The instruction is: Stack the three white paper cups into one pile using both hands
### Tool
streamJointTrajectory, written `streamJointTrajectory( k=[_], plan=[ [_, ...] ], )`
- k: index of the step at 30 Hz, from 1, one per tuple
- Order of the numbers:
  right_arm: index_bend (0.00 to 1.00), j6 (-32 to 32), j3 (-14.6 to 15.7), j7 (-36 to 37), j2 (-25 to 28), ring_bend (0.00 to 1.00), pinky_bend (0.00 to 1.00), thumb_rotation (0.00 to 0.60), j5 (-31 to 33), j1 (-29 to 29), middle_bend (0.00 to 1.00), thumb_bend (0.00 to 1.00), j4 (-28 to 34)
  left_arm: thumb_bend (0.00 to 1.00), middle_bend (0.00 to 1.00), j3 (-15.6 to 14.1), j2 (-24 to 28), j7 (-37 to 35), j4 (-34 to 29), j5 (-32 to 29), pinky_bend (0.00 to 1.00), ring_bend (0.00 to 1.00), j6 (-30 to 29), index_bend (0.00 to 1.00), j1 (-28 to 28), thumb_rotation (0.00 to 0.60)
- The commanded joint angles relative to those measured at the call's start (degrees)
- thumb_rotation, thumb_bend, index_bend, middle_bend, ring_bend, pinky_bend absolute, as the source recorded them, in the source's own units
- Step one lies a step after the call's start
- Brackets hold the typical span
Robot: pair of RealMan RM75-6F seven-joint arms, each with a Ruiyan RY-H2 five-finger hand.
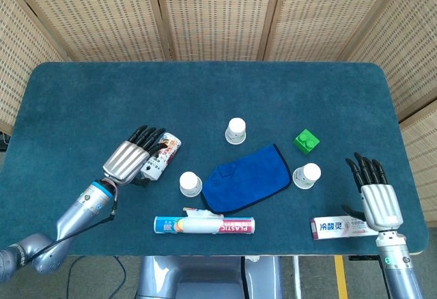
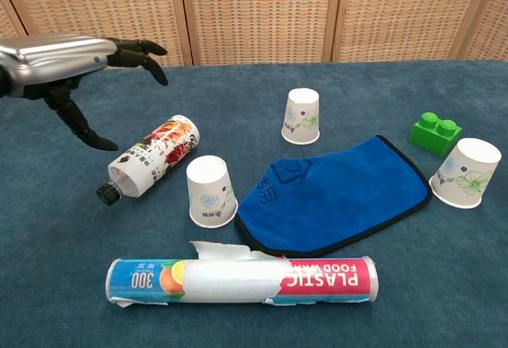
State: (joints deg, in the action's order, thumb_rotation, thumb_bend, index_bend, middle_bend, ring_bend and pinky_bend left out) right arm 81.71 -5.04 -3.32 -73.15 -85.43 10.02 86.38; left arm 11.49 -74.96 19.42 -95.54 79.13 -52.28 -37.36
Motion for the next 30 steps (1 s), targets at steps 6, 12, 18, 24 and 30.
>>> streamJointTrajectory(
  k=[6,12,18,24,30],
  plan=[
    [0.04,0.3,-0.77,2.41,0.76,0.0,0.0,0.6,0.92,-0.22,0.0,0.01,-0.37,0.06,0.0,-0.24,-3.12,8.02,-1.53,-5.01,0.0,0.0,4.19,0.21,-5.02,0.6],
    [0.04,0.58,-1.02,4.2,1.46,0.0,0.0,0.6,1.05,-0.4,0.0,0.01,-0.48,0.07,0.0,-0.54,-5.49,12.8,-1.06,-10.8,0.0,0.0,5.51,0.22,-7.72,0.6],
    [0.04,0.87,-1.18,5.73,2.11,0.0,0.0,0.6,1.01,-0.56,0.0,0.0,-0.25,0.07,0.0,-1.25,-8.7,16.78,1.17,-16.13,0.0,0.0,6.19,0.22,-10.71,0.6],
    [0.04,0.27,-1.37,7.02,2.45,0.0,0.0,0.6,1.61,-0.49,0.0,0.01,-0.54,0.07,0.0,-1.55,-11.46,18.06,3.19,-19.02,0.0,0.0,6.25,0.22,-13.24,0.6],
    [0.04,0.71,-1.83,8.65,2.79,0.0,0.0,0.6,1.92,-0.67,0.0,0.01,-0.98,0.07,0.0,-2.3,-12.68,19.18,3.7,-19.94,0.0,0.0,5.64,0.32,-15.13,0.6]
  ],
)
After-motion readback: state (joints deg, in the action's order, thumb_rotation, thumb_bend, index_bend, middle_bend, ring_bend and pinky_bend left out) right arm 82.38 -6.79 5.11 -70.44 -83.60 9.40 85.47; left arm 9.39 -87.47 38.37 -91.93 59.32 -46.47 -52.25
